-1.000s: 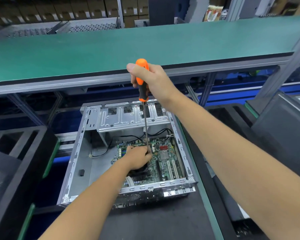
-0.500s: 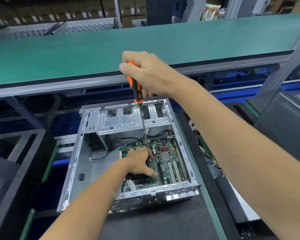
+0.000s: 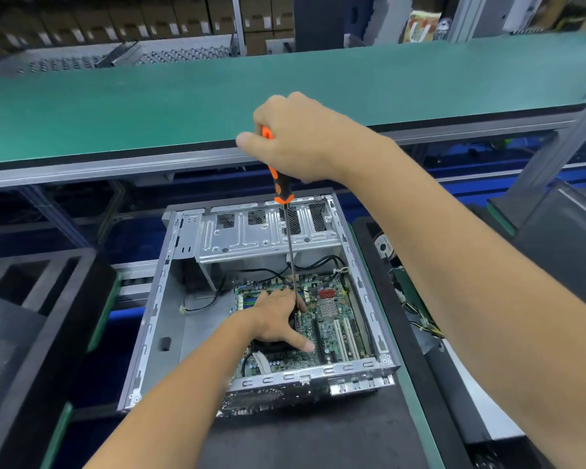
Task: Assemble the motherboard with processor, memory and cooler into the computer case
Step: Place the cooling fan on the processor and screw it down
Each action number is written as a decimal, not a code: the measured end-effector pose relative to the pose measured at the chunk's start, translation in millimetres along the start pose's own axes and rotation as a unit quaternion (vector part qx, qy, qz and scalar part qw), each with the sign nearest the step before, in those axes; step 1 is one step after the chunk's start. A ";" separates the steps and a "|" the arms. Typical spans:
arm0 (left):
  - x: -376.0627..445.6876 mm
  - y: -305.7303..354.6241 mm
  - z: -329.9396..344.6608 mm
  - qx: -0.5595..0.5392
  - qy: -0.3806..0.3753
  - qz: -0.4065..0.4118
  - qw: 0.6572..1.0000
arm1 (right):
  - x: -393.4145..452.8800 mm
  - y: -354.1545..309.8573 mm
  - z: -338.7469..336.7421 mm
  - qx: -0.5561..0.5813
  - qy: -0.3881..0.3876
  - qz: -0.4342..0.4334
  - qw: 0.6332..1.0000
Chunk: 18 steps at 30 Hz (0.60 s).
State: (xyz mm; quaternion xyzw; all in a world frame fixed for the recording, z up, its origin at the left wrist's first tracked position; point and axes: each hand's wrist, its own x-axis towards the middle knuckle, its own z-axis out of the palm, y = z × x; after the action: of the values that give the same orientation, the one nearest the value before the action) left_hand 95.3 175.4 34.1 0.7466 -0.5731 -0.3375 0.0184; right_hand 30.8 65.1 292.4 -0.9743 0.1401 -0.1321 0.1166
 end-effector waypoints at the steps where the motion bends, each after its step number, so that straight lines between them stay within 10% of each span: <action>1: -0.5 0.9 -0.4 0.001 0.000 0.000 1.000 | -0.1 -0.5 -3.1 0.050 -0.040 0.001 0.998; 4: -1.0 1.7 -0.4 -0.003 0.002 0.001 1.000 | -4.0 -1.0 -12.8 0.125 -0.115 -0.023 0.985; 13: -1.4 1.8 -1.0 -0.005 0.000 0.006 1.000 | -5.8 -1.0 -4.8 0.017 -0.012 -0.033 0.999; 18: -3.2 1.9 -1.4 -0.010 0.013 0.015 1.000 | -6.4 -2.3 -17.5 0.075 -0.118 -0.003 0.990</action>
State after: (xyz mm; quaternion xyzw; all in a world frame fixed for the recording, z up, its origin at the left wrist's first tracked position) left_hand 94.0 176.9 37.6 0.7418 -0.5806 -0.3334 0.0387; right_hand 20.4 65.9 308.0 -0.9720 0.1119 -0.0269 0.2047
